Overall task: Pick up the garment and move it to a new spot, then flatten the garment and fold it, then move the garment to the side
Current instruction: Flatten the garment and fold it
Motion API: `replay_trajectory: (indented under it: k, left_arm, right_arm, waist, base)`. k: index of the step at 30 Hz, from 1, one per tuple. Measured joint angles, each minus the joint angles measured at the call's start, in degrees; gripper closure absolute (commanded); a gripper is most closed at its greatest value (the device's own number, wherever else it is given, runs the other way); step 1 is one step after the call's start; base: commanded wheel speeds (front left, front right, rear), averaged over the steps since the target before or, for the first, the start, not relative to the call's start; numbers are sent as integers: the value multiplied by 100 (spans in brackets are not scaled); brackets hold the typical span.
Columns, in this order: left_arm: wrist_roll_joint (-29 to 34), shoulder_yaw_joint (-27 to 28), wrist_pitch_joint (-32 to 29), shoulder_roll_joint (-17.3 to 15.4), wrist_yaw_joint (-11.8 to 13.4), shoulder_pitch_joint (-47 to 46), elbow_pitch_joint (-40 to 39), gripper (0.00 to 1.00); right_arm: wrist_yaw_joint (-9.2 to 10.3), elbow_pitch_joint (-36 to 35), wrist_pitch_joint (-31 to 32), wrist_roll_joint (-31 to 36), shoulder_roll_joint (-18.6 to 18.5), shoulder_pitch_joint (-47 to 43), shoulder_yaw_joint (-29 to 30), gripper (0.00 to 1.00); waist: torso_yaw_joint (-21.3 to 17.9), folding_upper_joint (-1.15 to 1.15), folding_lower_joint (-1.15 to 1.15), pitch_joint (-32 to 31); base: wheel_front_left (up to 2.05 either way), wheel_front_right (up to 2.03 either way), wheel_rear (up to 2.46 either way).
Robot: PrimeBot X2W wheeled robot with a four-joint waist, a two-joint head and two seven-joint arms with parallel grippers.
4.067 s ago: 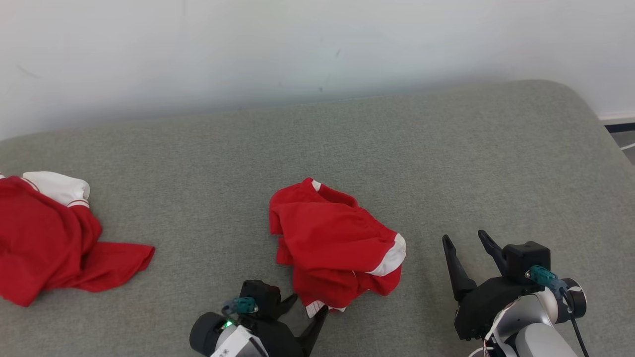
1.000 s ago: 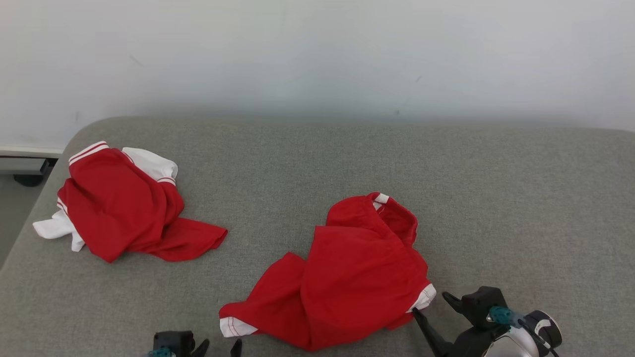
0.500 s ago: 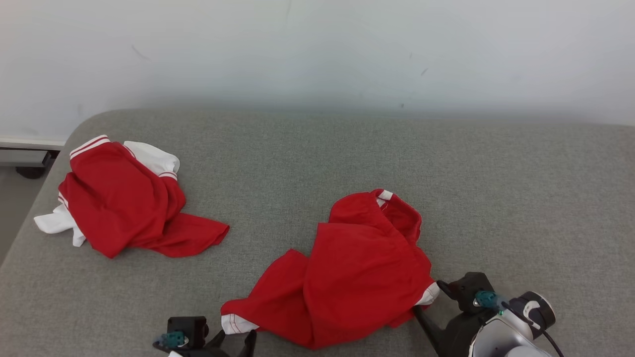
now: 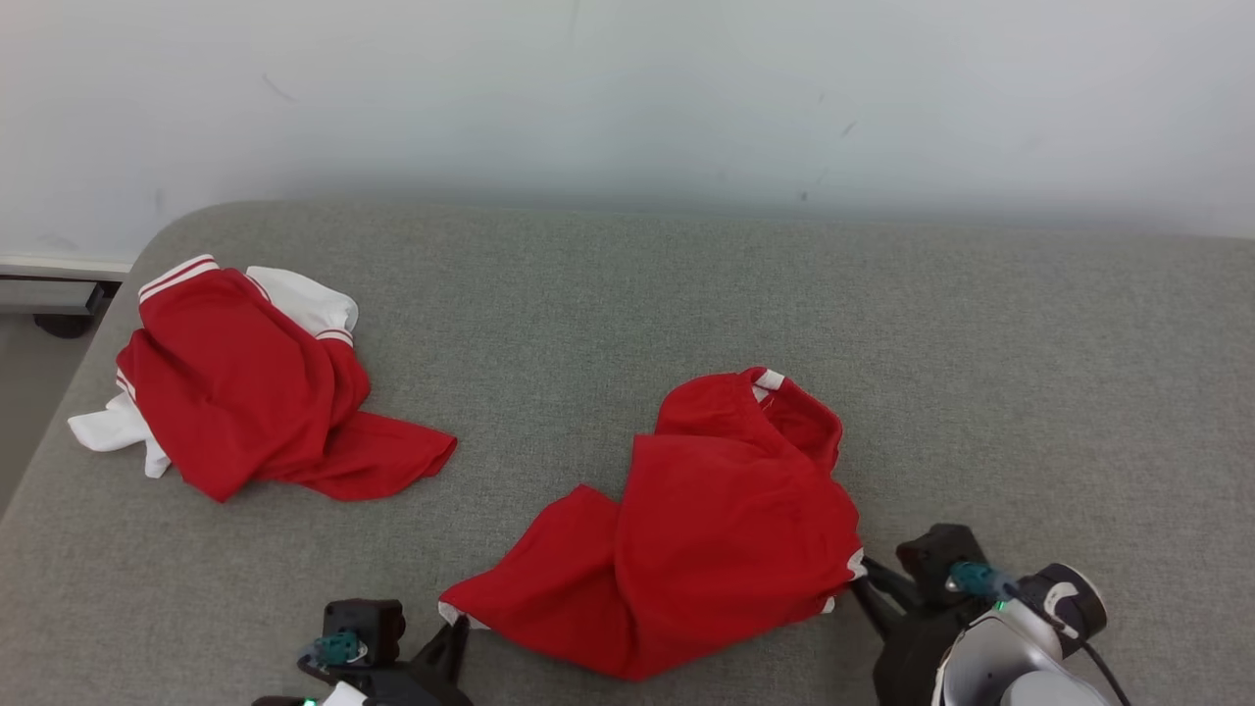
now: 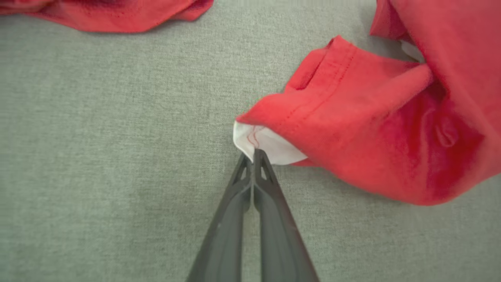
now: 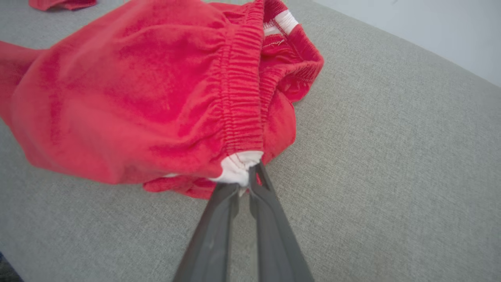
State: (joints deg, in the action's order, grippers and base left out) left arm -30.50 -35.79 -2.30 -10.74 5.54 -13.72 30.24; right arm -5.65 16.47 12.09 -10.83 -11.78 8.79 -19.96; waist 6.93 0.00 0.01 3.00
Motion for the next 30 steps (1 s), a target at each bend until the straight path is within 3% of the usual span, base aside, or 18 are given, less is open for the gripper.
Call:
replay_trajectory:
  k: [9,15,19,22,25,28,30]
  left_arm:
    - [2,73,183,-178,-45,32,-453,100]
    - [-42,-75,-253,-493,-717,-559,-625,100]
    - [-606,-4,-929,-619,-1424,-1471,-711,100]
    - [-1248,246,-1608,-646,-1373,-2282,-600,100]
    - [-1402,523,-2113,-762,-1311,-3559,-390,100]
    - [-1681,972,-2209,-623,-1310,-4931,-332,100]
    - [-1548,1055,-2007,-508,-1311,-5673,-365,100]
  right_arm:
    - [-34,-154,-48,-443,-74,7,345,100]
    - [-142,109,611,-977,-31,927,211,100]
    - [-144,426,1384,-1396,-33,1987,222,100]
    - [-143,875,2086,-2069,91,3065,474,100]
    - [-143,1283,2518,-2168,164,4491,754,100]
    - [63,1502,2365,-2254,200,5859,1304,100]
    - [200,1588,2036,-2198,160,6585,1462,100]
  waist:
    - [-10,0,-1,44]
    - [-173,0,-1,206]
    - [-293,0,0,417]
    - [-397,1,0,615]
    - [-507,1,1,831]
    - [-606,1,1,1065]
    - [-659,1,0,1230]
  base:
    - [0,0,0]
    - [0,0,0]
    - [0,0,0]
    - [0,0,0]
    - [0,0,0]
    - [0,0,0]
    - [0,0,0]
